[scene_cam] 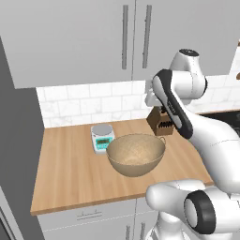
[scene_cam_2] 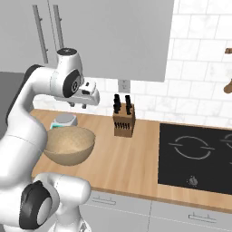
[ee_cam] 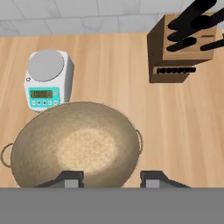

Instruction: Open the cabinet, pick up the bread from the cabinet and place it in the basket. Then move the basket to the dining counter.

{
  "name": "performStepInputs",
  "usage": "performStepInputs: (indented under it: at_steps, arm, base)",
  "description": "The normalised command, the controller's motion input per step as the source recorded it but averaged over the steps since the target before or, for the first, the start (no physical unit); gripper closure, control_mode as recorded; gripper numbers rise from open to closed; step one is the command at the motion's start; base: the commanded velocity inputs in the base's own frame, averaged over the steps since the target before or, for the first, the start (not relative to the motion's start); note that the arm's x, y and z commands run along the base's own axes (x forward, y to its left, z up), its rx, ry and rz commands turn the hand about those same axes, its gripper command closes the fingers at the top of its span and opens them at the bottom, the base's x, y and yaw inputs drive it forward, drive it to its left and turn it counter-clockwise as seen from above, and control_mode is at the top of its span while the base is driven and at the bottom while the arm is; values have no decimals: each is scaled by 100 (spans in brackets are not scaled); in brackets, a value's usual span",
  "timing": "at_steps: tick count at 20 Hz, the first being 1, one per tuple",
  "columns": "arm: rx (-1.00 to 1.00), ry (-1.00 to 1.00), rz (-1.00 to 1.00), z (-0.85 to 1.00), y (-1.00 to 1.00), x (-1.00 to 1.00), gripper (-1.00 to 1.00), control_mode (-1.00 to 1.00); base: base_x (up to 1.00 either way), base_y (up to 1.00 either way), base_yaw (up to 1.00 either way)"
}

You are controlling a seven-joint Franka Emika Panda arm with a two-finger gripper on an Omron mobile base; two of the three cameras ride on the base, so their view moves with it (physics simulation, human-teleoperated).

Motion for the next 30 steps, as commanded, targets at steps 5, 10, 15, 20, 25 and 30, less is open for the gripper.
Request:
performStepInputs:
  at_steps: [5,10,15,20,25,30]
  arm:
    - [0,-1,0,-1,0,-15,-100,-100]
    - [0,-12,1,-9,6,-61,-100,-100]
    - [0,-40,0,30,24,-30,-100,-100]
    - [0,-35,0,70,23,6,-100,-100]
    - [0,-16,0,76,19,28,-100,-100]
    - [0,-1,0,92,6,25,-100,-100]
  base:
    - [0,0,0]
    - [0,0,0]
    - [0,0,0]
    - [0,0,0]
    - [0,0,0]
    - [0,0,0]
